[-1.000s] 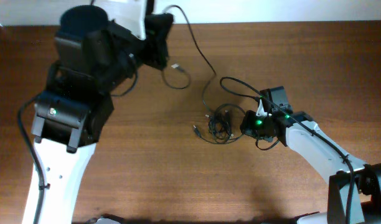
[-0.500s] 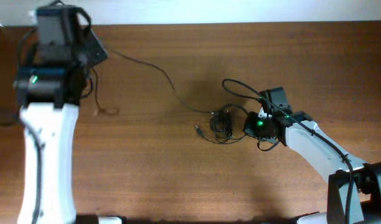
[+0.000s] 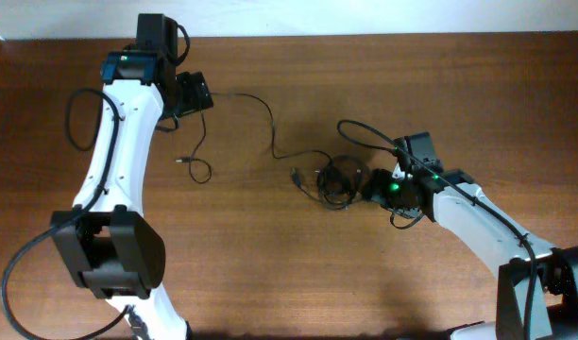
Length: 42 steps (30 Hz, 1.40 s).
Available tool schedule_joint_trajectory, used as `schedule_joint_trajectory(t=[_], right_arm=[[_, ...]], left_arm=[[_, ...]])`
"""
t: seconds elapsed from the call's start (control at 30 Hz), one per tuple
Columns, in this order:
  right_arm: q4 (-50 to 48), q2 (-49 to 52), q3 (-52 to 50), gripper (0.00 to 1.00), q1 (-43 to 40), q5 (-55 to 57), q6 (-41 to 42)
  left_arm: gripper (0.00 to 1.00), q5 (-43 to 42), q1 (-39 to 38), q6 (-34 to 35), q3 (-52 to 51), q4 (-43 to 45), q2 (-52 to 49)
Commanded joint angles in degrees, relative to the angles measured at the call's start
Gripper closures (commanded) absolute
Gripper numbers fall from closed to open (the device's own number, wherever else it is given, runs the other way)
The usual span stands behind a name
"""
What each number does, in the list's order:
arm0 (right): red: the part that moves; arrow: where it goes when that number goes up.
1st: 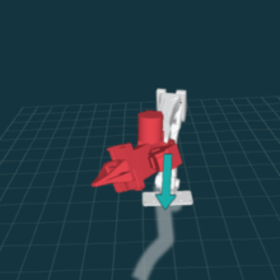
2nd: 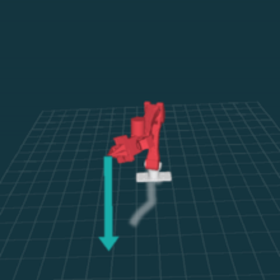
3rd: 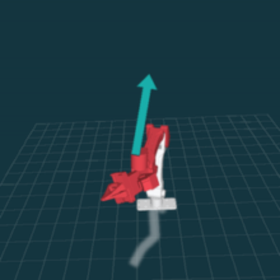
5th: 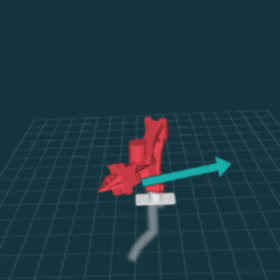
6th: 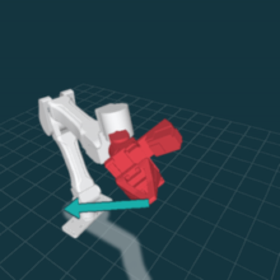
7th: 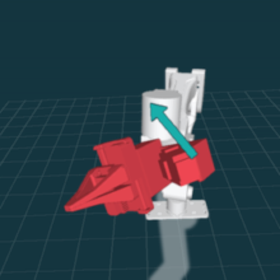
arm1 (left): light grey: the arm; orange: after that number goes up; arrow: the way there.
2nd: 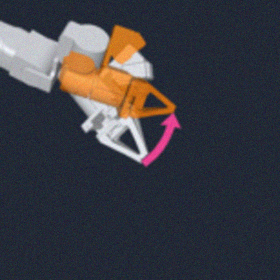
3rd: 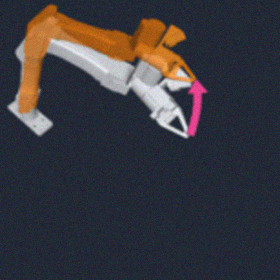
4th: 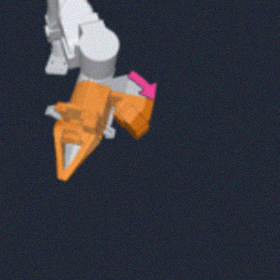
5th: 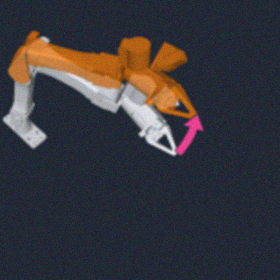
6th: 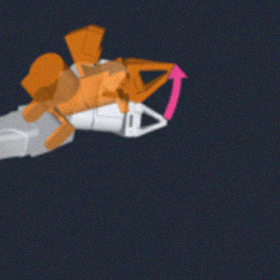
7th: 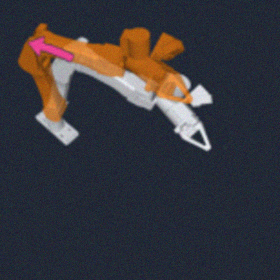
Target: Untangle cables
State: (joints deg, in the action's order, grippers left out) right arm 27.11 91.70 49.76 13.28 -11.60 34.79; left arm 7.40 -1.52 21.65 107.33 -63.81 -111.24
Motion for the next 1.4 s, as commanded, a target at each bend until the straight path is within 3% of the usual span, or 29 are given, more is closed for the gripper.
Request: schedule_joint_trajectory(t=[0.0, 0.1, 0.2, 0.33, 0.4, 0.47, 0.57, 0.73, 0.93, 1.07, 1.27, 1.37], right_arm=[[0.09, 0.46, 0.39, 0.23, 0.15, 0.70, 0.22], [-0.07, 0.46, 0.39, 0.17, 0.15, 0.70, 0.22], [-0.26, 0.46, 0.39, 0.15, 0.15, 0.72, 0.20], [-0.28, 0.46, 0.39, 0.12, 0.15, 0.74, 0.20], [-0.28, 0.46, 0.39, 0.12, 0.15, 0.74, 0.20], [-0.26, 0.46, 0.39, 0.12, 0.15, 0.74, 0.20], [-0.22, 0.46, 0.39, 0.12, 0.15, 0.72, 0.17], [-0.26, 0.46, 0.39, 0.12, 0.15, 0.72, 0.20], [-0.28, 0.46, 0.39, 0.11, 0.15, 0.74, 0.20], [-0.26, 0.46, 0.39, 0.11, 0.15, 0.72, 0.20], [-0.31, 0.46, 0.39, 0.11, 0.15, 0.72, 0.20], [-0.28, 0.46, 0.39, 0.11, 0.15, 0.72, 0.20]], left_arm=[[0.01, -2.10, 0.20, -1.99, 0.31, 2.97, 0.09], [0.01, -2.27, 0.20, -1.97, 0.31, 3.32, 0.09], [0.01, -1.88, 0.20, -2.01, 1.55, 9.73, 0.09], [0.01, 11.82, 0.20, -2.01, 2.45, 12.28, -0.20], [0.01, -0.24, 0.22, -3.65, 2.45, 9.40, -0.20], [0.01, -23.93, 0.81, -13.92, 2.45, 8.59, -0.46], [0.01, -34.71, 0.52, -14.93, 2.45, 7.63, -0.57], [0.01, -31.52, -6.38, -13.44, 2.21, -0.20, -3.76], [0.01, -29.77, -14.05, -9.64, 2.12, -1.46, -8.46], [0.01, -16.35, -15.89, 6.67, 2.10, -4.70, -11.98], [0.01, -21.09, -16.33, 9.75, 2.10, -3.19, -16.31], [0.01, -21.14, -16.33, 12.22, 2.10, 2.99, -17.20]])
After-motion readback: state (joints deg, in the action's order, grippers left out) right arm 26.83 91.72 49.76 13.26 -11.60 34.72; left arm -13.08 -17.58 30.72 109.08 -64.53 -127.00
